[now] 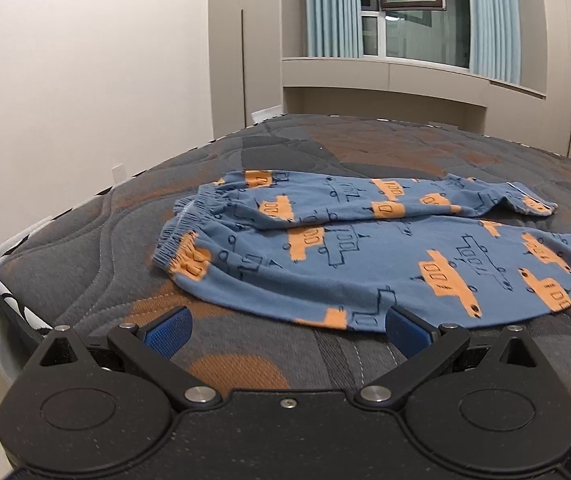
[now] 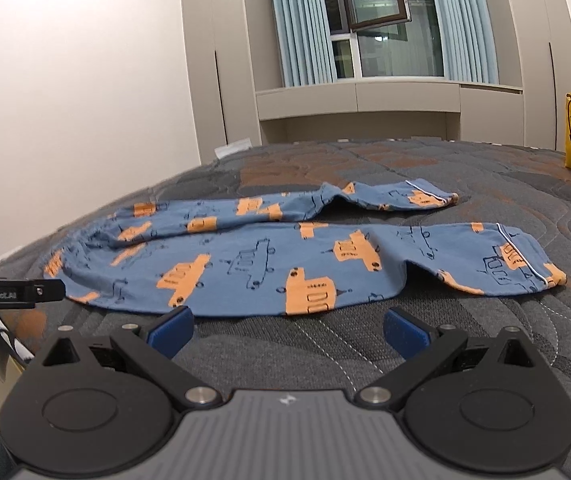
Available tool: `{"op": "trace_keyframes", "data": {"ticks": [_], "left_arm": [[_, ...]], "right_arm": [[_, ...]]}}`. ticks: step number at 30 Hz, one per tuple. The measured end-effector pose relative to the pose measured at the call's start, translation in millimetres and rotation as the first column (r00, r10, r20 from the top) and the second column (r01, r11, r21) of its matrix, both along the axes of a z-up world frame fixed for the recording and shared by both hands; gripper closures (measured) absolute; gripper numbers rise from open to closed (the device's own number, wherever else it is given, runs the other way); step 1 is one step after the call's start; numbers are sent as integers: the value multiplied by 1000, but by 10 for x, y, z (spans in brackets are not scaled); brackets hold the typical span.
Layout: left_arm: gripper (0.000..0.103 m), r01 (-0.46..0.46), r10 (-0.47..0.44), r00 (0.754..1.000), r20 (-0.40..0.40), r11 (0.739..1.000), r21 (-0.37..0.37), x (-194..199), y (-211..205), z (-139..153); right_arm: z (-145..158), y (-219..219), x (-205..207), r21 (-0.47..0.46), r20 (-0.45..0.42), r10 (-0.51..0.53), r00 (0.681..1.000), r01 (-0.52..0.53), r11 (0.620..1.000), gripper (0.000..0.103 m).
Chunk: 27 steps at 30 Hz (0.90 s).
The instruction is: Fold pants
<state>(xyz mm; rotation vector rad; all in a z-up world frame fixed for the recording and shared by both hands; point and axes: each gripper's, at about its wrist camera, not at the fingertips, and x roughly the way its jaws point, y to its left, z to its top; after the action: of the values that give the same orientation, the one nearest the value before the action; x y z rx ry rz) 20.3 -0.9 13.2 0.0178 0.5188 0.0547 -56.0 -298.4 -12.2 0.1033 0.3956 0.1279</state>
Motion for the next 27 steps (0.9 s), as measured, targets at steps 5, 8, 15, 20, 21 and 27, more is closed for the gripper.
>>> {"op": "trace_keyframes", "data": {"ticks": [5, 8, 15, 20, 21, 27], "left_arm": [[0, -34, 34, 999, -4, 999, 26, 80, 4, 55], [0, -19, 19, 1000, 11, 999, 25, 93, -2, 87], [0, 27, -29, 999, -14, 991, -128, 304, 168, 125], [1, 27, -42, 999, -24, 893, -449, 518, 528, 66], [1, 31, -47, 999, -24, 894, -447, 574, 533, 74], [0, 97, -105, 994, 11, 868, -486, 845, 554, 96]], "right_arm": [[22, -24, 7, 19, 15, 4, 1000, -4, 1000, 0], [35, -28, 11, 30, 14, 8, 1000, -9, 1000, 0], [70, -27, 52, 56, 81, 17, 997, -22, 998, 0], [103, -1, 136, 51, 121, 62, 991, -68, 996, 0], [104, -3, 173, 57, 111, 71, 991, -77, 995, 0], [177, -41, 466, 60, 79, 106, 991, -111, 992, 0]]}}
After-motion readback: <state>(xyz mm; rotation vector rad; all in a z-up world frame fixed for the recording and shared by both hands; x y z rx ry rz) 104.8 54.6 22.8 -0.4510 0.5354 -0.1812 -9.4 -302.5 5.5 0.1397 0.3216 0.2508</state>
